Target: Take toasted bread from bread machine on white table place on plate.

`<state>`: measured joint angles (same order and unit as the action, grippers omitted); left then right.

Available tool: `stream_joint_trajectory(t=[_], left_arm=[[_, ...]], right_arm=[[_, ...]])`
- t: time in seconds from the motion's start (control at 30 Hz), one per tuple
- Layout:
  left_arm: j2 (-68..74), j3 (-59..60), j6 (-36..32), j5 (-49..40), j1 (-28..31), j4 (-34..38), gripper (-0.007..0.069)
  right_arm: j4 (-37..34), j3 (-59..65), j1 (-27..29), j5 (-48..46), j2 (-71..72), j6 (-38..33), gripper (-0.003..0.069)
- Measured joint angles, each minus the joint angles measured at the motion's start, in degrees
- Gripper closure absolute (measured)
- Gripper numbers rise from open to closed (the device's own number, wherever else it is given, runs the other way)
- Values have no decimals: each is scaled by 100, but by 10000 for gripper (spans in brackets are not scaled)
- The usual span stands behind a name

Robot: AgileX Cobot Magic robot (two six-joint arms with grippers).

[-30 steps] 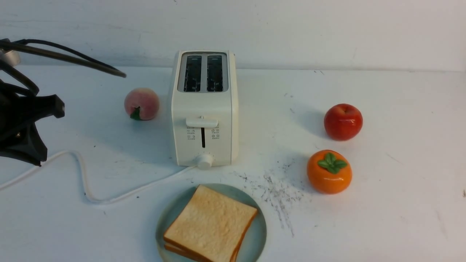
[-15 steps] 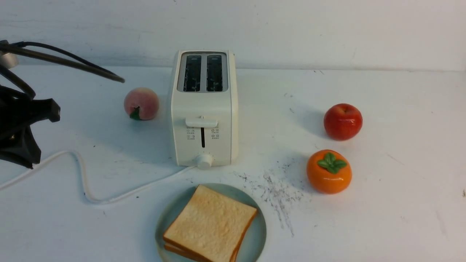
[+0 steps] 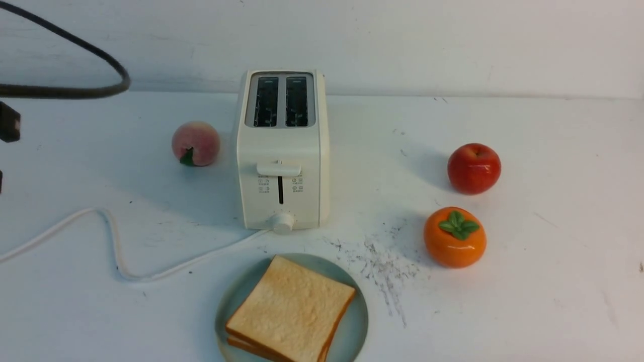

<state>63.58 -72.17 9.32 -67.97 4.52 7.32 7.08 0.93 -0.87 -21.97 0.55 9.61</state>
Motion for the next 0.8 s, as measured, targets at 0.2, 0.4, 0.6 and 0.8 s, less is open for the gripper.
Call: stream_joint_trajectory(t=[0.2, 0.4, 0.6, 0.8], left_arm=[[-1285, 469, 0, 136, 0, 228, 569], [-3526, 2124, 0, 1096, 0, 853, 569], [-5742, 3918, 0, 2799, 0, 1308, 569], [-6443, 4833, 0, 3714, 0, 1348, 567]], right_arm=[[6, 0, 0, -6, 0, -343, 556], [19, -6, 0, -25, 0, -351, 550], [23, -6, 0, -25, 0, -351, 541], [23, -6, 0, -37, 4, -351, 535]])
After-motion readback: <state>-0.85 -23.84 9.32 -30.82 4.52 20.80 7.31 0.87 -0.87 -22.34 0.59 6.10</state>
